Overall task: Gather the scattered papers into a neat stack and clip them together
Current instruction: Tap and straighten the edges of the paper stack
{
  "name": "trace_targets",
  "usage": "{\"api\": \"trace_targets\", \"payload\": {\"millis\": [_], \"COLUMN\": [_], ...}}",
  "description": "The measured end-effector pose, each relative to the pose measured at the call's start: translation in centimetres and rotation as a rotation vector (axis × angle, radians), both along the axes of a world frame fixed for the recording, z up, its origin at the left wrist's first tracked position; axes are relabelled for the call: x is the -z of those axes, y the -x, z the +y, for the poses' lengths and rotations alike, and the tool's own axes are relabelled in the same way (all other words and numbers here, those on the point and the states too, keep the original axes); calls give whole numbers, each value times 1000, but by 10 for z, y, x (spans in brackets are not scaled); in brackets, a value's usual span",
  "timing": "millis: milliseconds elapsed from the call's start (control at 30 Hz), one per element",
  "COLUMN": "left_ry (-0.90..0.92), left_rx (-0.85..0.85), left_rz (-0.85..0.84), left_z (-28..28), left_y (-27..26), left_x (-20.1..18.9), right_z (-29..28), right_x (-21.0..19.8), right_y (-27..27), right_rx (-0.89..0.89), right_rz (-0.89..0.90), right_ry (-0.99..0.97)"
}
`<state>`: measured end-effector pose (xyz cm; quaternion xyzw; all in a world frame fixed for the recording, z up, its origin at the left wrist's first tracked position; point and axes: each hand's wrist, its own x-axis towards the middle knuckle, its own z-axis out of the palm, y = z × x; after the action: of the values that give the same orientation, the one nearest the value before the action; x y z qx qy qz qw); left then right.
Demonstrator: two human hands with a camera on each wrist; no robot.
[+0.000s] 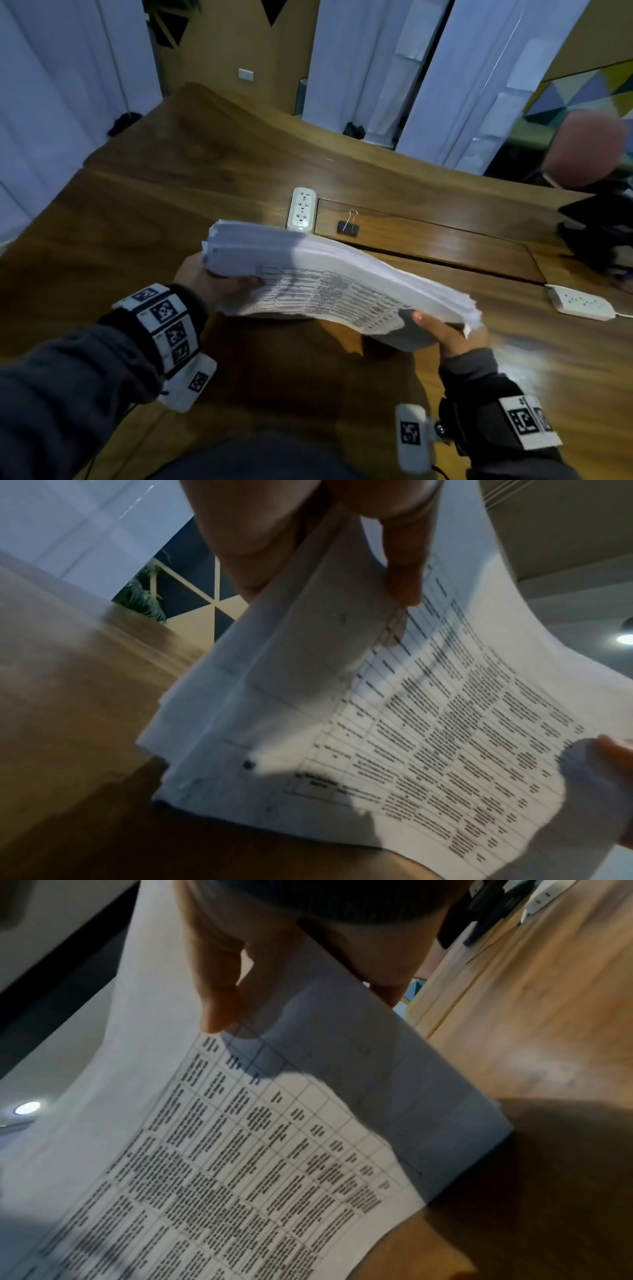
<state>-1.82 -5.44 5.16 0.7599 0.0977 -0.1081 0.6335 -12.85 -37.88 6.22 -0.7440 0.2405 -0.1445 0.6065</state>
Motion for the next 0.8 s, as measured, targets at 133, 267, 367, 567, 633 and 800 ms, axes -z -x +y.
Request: {"api": "trace_targets", "payload": {"millis": [133, 267, 367, 567, 633, 800], "left_ry": [50, 286, 396, 270, 259, 351], "left_rx": [6, -36, -54, -146, -172, -183], "left_rz": [-10, -229, -406, -426, -400, -395], "left_z": [-1, -6, -9, -15, -15, -13], "left_y": [4, 12, 13, 7, 4, 1], "left_x": [0, -25, -43, -48, -47, -47], "right_z": [11, 7, 5, 1, -1, -3], "right_x": [1, -2, 0, 0, 2, 6], "right_y": [1, -4, -6, -7, -7, -11], "right_rx": [-39, -44, -81, -153, -145, -109], "right_rz": [-14, -70, -99, -94, -93, -80], "right_ry": [14, 26, 21, 3, 3, -11]}}
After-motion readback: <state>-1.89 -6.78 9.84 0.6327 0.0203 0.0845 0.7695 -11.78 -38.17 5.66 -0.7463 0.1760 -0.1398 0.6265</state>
